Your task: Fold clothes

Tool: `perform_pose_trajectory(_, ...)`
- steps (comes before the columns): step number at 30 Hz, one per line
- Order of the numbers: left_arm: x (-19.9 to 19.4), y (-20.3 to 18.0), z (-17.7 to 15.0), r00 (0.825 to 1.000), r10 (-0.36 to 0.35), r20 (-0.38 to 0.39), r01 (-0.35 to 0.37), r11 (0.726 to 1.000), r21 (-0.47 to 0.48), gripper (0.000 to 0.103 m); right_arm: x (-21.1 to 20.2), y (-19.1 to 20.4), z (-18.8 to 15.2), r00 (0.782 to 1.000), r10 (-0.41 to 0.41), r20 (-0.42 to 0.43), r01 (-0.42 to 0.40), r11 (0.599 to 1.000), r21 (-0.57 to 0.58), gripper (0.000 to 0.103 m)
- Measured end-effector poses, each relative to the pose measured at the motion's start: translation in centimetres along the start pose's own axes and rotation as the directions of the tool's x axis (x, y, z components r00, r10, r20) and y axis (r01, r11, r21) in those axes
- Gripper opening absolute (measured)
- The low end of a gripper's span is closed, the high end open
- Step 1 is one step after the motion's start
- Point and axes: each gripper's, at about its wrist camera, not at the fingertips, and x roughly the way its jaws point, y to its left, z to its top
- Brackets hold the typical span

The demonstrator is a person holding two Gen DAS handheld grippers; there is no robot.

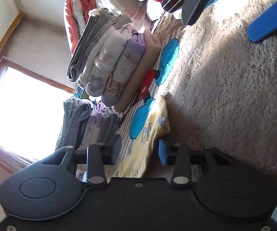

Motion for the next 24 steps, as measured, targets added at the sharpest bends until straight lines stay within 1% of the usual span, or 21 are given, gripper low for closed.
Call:
perform_pose_trajectory(2, 0.4, -0.4, 0.4, 1.0, 0.003, 0.012, -0.003, 0.999, 0.034, 0.034, 0.0, 0.0, 0.0, 1.0, -0.002, -0.001, 0.002, 1.0, -0.005, 0.056)
perform_pose_trajectory(4, 0.8, -0.4, 0.6, 1.0, -0.001, 0.01, 0.001, 0.999, 0.037, 0.033, 0.0, 0.0, 0.0, 1.0, -0.002, 0.001, 0.002, 1.0, -0.005, 0.056)
perform_pose_trajectory(5, 0.9, -0.3, 0.7, 1.0, -0.006, 0.007, 0.005, 0.999, 0.036, 0.031, -0.1, 0.0, 0.0, 1.0, -0.001, 0.003, 0.001, 1.0, -0.002, 0.056)
perform_pose_trajectory(6, 1.0, 0.1, 0.7, 1.0, -0.018, 0.002, 0.018, 1.0, 0.02, 0.02, -0.1, -0.1, 0.0, 1.0, -0.001, 0.006, 0.001, 1.0, 0.001, 0.056)
perform_pose_trajectory(7, 0.9, 0.6, 0.7, 1.0, -0.022, 0.002, 0.022, 1.0, 0.002, 0.011, -0.1, -0.1, 0.0, 1.0, -0.001, 0.009, 0.001, 1.0, 0.003, 0.056)
perform_pose_trajectory(8, 0.8, 1.3, 0.6, 1.0, -0.028, 0.0, 0.028, 0.999, -0.028, 0.008, -0.1, 0.0, 0.0, 1.0, -0.003, 0.012, 0.003, 1.0, 0.002, 0.056)
perform_pose_trajectory(9, 0.7, 2.7, 0.3, 0.999, -0.041, -0.01, 0.04, 0.994, -0.104, 0.008, -0.1, 0.0, -0.1, 1.0, -0.004, 0.015, 0.004, 1.0, 0.0, 0.056)
perform_pose_trajectory(10, 0.6, 4.1, 0.0, 0.998, -0.055, -0.018, 0.051, 0.982, -0.181, 0.008, -0.1, 0.0, -0.1, 1.0, -0.006, 0.017, 0.006, 1.0, -0.004, 0.057)
perform_pose_trajectory(11, 0.5, 5.6, -0.3, 0.997, -0.071, -0.026, 0.062, 0.964, -0.258, 0.007, -0.1, 0.2, -0.2, 1.0, -0.009, 0.017, 0.009, 1.0, -0.013, 0.057)
perform_pose_trajectory(12, 0.5, 7.4, -1.0, 0.995, -0.091, -0.033, 0.075, 0.938, -0.34, 0.007, 0.0, 0.4, -0.3, 1.0, -0.01, 0.016, 0.01, 1.0, -0.026, 0.058)
perform_pose_trajectory(13, 0.4, 9.2, -1.7, 0.993, -0.112, -0.038, 0.086, 0.904, -0.42, 0.007, 0.1, 0.6, -0.5, 1.0, -0.007, 0.009, 0.007, 0.999, -0.042, 0.06)
perform_pose_trajectory(14, 0.4, 11.0, -2.9, 0.99, -0.133, -0.041, 0.095, 0.862, -0.498, 0.007, 0.3, 1.1, -0.9, 1.0, 0.01, -0.016, -0.011, 0.998, -0.067, 0.062)
perform_pose_trajectory(16, 0.4, 14.5, -5.2, 0.984, -0.174, -0.041, 0.108, 0.76, -0.641, 0.007, 0.8, 2.1, -1.6, 0.997, 0.043, -0.065, -0.05, 0.992, -0.115, 0.062)
perform_pose_trajectory(18, 0.0, 17.6, -7.9, 0.981, -0.191, -0.019, 0.113, 0.654, -0.748, 0.007, 1.6, 3.3, -2.9, 0.988, 0.074, -0.135, -0.097, 0.98, -0.171, 0.062)
perform_pose_trajectory(19, -0.5, 19.2, -9.5, 0.981, -0.194, 0.003, 0.119, 0.592, -0.797, 0.007, 2.1, 4.2, -3.8, 0.979, 0.087, -0.186, -0.126, 0.97, -0.209, 0.062)
perform_pose_trajectory(21, -1.4, 21.9, -12.8, 0.981, -0.19, 0.047, 0.132, 0.464, -0.876, 0.007, 3.2, 5.9, -5.9, 0.952, 0.096, -0.29, -0.181, 0.942, -0.281, 0.062)
perform_pose_trajectory(23, -2.0, 23.6, -16.0, 0.982, -0.188, 0.028, 0.098, 0.377, -0.921, 0.007, 4.1, 7.5, -8.2, 0.922, 0.077, -0.378, -0.224, 0.905, -0.362, 0.063)
perform_pose_trajectory(24, -2.2, 24.3, -17.6, 0.982, -0.188, 0.018, 0.081, 0.335, -0.939, 0.007, 4.4, 8.4, -9.7, 0.906, 0.06, -0.419, -0.248, 0.878, -0.41, 0.063)
